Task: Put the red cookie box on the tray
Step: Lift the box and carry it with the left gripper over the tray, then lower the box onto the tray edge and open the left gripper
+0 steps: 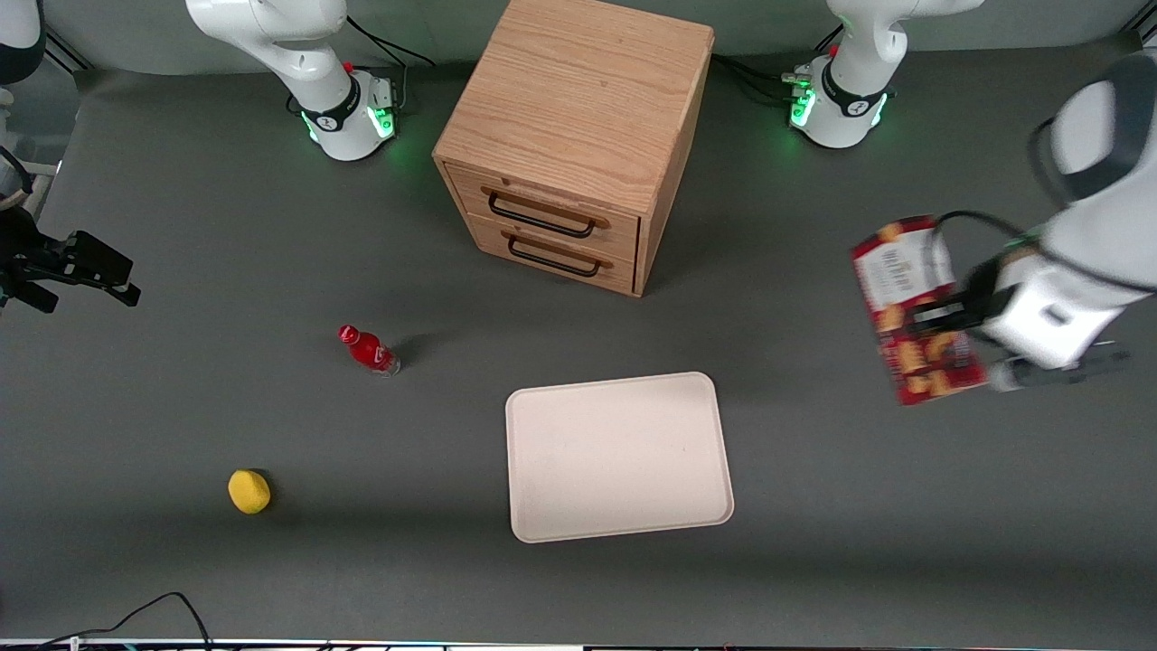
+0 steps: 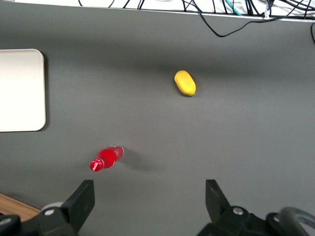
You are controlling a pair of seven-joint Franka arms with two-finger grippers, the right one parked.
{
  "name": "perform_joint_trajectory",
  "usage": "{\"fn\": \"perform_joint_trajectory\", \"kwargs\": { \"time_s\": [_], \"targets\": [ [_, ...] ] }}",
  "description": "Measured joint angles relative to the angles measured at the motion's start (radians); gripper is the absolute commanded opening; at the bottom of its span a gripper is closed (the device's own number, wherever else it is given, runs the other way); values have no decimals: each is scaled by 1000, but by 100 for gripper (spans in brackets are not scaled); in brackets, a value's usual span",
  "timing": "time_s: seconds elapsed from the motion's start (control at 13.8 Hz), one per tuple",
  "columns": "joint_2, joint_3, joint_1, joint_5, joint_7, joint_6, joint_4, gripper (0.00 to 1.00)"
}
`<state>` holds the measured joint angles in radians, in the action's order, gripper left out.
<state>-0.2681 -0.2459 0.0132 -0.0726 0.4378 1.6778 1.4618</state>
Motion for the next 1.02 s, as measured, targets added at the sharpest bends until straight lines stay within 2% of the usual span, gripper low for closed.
{"fn": "perform_joint_trajectory", "kwargs": {
  "time_s": [0.15,0.29,0.65,0.73,0.8,1.02],
  "targets": [
    [-98,-109,-16,58,160,136,-12,0],
    [-208,-175,-35,144,237,296,-10,0],
    [-519,-191,-70,385,291,760,28,0],
    [-543,-191,-70,411,296,788,32,77],
    [-555,-191,-70,450,310,797,32,100],
    [-554,-191,-66,497,324,794,32,100]
  ]
}}
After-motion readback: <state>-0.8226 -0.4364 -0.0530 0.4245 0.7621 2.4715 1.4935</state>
